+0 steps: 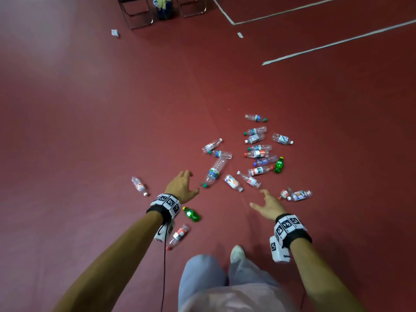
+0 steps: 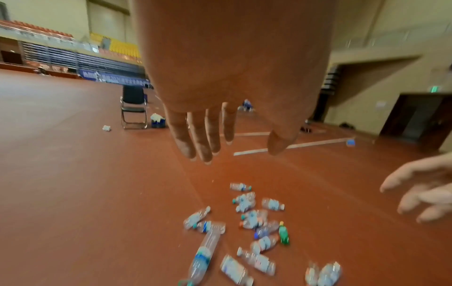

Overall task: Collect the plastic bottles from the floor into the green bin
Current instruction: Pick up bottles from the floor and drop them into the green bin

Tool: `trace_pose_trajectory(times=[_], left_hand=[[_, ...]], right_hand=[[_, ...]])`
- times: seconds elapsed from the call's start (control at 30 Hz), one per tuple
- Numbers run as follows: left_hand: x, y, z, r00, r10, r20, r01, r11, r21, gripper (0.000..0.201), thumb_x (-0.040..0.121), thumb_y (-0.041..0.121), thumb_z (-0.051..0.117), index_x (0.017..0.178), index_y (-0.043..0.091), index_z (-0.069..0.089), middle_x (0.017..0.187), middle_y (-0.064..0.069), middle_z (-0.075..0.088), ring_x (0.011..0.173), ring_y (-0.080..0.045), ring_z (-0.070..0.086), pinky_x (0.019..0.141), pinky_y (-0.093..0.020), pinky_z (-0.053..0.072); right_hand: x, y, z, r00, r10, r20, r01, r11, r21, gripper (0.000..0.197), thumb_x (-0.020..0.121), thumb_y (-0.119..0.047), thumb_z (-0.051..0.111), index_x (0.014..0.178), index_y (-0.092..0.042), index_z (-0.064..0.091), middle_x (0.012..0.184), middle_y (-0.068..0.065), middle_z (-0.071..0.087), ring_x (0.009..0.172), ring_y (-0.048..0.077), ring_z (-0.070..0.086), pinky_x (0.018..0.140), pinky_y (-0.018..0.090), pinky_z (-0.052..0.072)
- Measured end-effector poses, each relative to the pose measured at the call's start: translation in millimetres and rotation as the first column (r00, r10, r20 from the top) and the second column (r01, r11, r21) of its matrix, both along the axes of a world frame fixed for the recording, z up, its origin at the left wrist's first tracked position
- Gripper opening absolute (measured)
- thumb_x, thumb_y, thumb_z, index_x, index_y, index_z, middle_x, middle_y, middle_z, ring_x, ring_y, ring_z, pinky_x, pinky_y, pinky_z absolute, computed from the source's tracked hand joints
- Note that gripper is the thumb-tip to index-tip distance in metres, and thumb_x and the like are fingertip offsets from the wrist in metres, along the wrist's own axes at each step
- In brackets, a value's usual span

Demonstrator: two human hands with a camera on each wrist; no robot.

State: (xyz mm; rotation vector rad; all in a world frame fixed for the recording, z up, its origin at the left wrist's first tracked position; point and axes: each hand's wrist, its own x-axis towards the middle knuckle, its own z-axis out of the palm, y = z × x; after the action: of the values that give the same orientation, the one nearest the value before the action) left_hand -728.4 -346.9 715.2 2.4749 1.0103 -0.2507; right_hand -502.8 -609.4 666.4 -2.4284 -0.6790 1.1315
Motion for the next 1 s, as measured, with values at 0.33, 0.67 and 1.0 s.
trace_pose_trajectory(times=[0.33, 0.67, 1.0], left_hand=[[122, 111, -133, 0.886, -0.066, -0.459, 0.049, 0.998, -0.048, 0.073, 0.087, 0.050, 0.069, 0.142, 0.015, 0.035, 0.137, -0.010, 0.051, 0.125, -0.034, 0.056, 0.103, -0.045, 0.048], [237, 219, -290, 0.835, -0.055, -0.548, 0.004, 0.995, -0.095, 0.092, 0.089, 0.059, 0.061, 0.158, 0.014, 0.018, 0.151, -0.007, 0.042, 0.135, -0.028, 0.049, 0.107, -0.042, 0.044], [253, 233, -549, 0.806, -0.012, -0.592, -0.094, 0.985, -0.148, 0.100, 0.088, 0.066, 0.059, 0.160, 0.012, 0.016, 0.154, -0.005, 0.040, 0.135, -0.025, 0.049, 0.106, -0.039, 0.044]], right_hand=[[149, 48, -122, 0.955, 0.286, 0.083, -0.256, 0.930, -0.264, 0.079, 0.082, -0.051, 0.074, 0.148, -0.023, 0.041, 0.144, 0.006, 0.053, 0.131, 0.027, 0.053, 0.108, 0.040, 0.045], [329, 104, -249, 0.954, 0.291, 0.065, -0.229, 0.854, -0.467, 0.085, 0.077, -0.049, 0.071, 0.151, -0.026, 0.036, 0.153, 0.007, 0.044, 0.136, 0.027, 0.049, 0.110, 0.037, 0.044], [396, 184, -508, 0.942, 0.330, -0.060, -0.321, 0.832, -0.452, 0.089, 0.086, -0.047, 0.069, 0.158, -0.027, 0.020, 0.161, 0.007, 0.028, 0.144, 0.033, 0.036, 0.117, 0.043, 0.036]])
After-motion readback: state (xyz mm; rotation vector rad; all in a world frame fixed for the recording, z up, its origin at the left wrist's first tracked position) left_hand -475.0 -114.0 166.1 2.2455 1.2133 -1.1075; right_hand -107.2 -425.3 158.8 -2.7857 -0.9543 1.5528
